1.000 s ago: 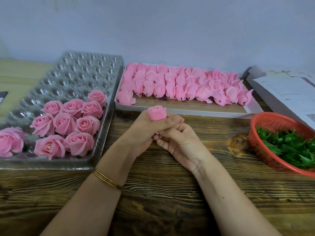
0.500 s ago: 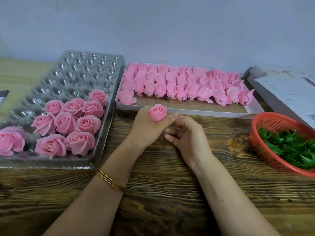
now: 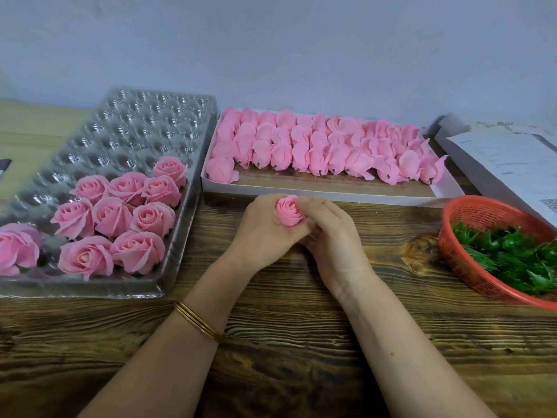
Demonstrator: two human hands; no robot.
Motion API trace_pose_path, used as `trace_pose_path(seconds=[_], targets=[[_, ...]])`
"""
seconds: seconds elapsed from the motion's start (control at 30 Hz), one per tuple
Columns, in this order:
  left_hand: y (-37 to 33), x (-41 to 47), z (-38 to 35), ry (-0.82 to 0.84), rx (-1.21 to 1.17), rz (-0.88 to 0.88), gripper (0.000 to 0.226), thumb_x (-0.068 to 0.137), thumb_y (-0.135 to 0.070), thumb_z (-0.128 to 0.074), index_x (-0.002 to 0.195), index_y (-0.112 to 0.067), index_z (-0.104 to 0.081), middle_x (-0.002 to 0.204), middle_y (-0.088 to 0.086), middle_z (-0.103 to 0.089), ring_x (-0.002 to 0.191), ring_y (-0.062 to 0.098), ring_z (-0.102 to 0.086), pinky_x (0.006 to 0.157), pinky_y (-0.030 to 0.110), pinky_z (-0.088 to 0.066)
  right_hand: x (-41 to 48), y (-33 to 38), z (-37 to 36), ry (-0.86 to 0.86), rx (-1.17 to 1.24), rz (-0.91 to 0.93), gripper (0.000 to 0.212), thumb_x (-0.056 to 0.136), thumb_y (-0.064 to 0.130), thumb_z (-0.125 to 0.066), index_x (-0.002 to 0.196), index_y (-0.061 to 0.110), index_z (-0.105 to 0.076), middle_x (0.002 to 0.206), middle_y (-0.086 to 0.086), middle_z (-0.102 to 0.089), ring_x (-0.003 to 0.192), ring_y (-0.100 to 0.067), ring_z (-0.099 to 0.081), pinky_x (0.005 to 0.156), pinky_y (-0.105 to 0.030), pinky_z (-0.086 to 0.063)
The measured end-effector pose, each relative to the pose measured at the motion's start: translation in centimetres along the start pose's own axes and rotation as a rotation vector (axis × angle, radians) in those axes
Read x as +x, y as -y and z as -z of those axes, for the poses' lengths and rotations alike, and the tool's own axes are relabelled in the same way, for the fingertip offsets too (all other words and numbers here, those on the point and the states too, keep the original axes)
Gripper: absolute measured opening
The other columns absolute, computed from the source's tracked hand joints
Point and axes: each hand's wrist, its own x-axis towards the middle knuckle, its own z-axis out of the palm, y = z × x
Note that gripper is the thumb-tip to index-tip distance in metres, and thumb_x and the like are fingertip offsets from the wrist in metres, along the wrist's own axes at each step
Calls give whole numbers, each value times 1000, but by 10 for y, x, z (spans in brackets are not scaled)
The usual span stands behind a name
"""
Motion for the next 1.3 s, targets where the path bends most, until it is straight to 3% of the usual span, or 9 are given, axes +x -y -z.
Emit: trace_pose_path(seconds=[0.13,0.37,0.63,0.83,0.93,1.0,1.13,1.23,1.3], targets=[[-1,-1,1,6,30,0,9,83,-16,-77,89,-10,-76,79,2,-75,79,20,-71,77,47,-57,0,-1,-1,-10,-37,-5,28,72,24,-74,93,6,-68,85,-7,-74,80,-16,-70,67,-24,-55],[1,-1,-1,-33,30,5,11,83,-19,-76,89,-10,-76,76,1,-74,76,18,-70,74,45,-57,-1,-1,0,4,-11,-14,4,86,10,-67,87,6,-69,83,-8,-74,79,-15,-71,67,-23,-55],[0,-2,-1,-80,36,-6,9,79,-22,-75,75,-15,-72,68,-2,-71,67,14,-66,65,37,-55,0,-1,-1,25,-6,-11,31,66,23,-74,90,4,-69,85,-9,-74,81,-16,-71,69,-24,-56],[0,-2,-1,-48,91,-37,11,82,-16,-77,74,-22,-73,69,-6,-71,68,12,-66,66,35,-56,0,-4,0,8,-52,0,32,63,23,-76,89,6,-69,84,-9,-74,82,-19,-70,73,-28,-56],[1,0,0,-47,59,-22,9,83,-20,-77,75,-20,-73,66,-6,-71,63,8,-65,61,29,-55,0,-4,-1,-6,-55,28,34,70,25,-78,93,3,-69,89,-13,-73,83,-21,-69,70,-29,-57],[0,0,0,-65,-59,4,17,83,-21,-79,68,-25,-70,58,-10,-67,53,2,-61,51,20,-49,0,-4,-2,-7,14,29,27,86,28,-69,97,4,-67,88,-12,-72,78,-18,-68,63,-25,-56],[0,2,1,-162,-272,33,32,83,-14,-79,57,-28,-69,51,-12,-64,47,-1,-58,48,13,-44,0,-3,1,-46,70,70,19,93,5,-47,93,3,-65,77,-6,-71,69,-12,-67,61,-21,-53],[1,5,3,-199,-386,65,20,82,-19,-79,70,-6,-68,64,-1,-67,62,9,-62,61,26,-54,0,-6,2,-89,-114,137,26,80,-13,-55,98,3,-66,85,-9,-69,75,-12,-65,64,-22,-51],[-1,4,2,-186,-487,108,24,82,-19,-77,71,-4,-64,63,-2,-68,59,10,-65,57,24,-55,0,-11,0,-71,-248,213,29,74,-17,-64,95,3,-65,81,-6,-67,74,-11,-62,69,-23,-51]])
